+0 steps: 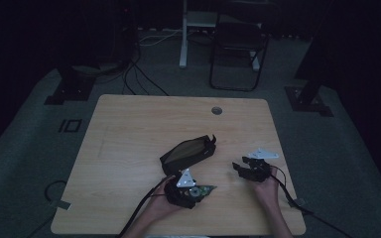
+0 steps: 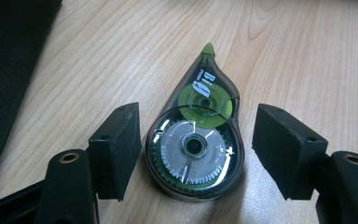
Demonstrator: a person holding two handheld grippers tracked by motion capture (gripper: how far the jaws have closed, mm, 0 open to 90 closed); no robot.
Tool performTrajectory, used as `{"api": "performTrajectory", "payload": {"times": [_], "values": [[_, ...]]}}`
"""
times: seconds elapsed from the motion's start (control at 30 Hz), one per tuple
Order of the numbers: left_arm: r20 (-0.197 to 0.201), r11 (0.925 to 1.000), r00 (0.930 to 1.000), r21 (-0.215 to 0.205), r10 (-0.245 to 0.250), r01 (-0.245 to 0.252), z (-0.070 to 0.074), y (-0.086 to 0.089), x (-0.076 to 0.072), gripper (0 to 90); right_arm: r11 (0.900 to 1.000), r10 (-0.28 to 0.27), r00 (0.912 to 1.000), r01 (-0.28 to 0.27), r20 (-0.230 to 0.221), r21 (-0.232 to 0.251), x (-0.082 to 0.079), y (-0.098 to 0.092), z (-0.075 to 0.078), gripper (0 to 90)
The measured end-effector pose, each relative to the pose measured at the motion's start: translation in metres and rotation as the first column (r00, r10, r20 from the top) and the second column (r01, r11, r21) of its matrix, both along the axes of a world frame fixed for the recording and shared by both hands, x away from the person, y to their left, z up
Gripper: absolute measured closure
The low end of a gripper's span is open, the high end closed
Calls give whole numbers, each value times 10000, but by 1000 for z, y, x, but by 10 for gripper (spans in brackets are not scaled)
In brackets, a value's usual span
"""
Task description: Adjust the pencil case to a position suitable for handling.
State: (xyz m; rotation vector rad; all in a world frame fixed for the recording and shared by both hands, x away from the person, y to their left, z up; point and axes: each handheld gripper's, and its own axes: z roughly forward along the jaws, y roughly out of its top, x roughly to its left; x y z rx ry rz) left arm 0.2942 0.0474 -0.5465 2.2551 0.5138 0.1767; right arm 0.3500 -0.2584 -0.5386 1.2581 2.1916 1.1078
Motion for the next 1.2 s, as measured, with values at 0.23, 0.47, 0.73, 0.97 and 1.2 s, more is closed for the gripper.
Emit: {"api": "performTrajectory", "payload": {"times": [0.23, 0.47, 0.73, 0.97, 1.2], "values": [[90, 9998, 10000, 207, -27, 25, -2, -3, 0, 370, 9999, -113, 9999, 113, -21, 33, 1, -3, -2, 450], [54, 9995, 10000, 325, -3, 1, -3, -3, 1, 401, 9999, -165, 9999, 165, -8, 38, 2, -5, -2, 449], [87, 9991, 10000, 434, -28, 24, -2, -3, 0, 409, 9998, -218, 9997, 218, -86, 32, 4, -6, -5, 449], [67, 9987, 9999, 507, 75, -78, -2, 5, 0, 409, 9997, -256, 9995, 256, -162, 11, 6, -7, -7, 450], [82, 9978, 9993, 552, 360, -364, -1, 14, 0, 409, 9996, -297, 9994, 298, -185, 16, 6, -8, -8, 450]]}}
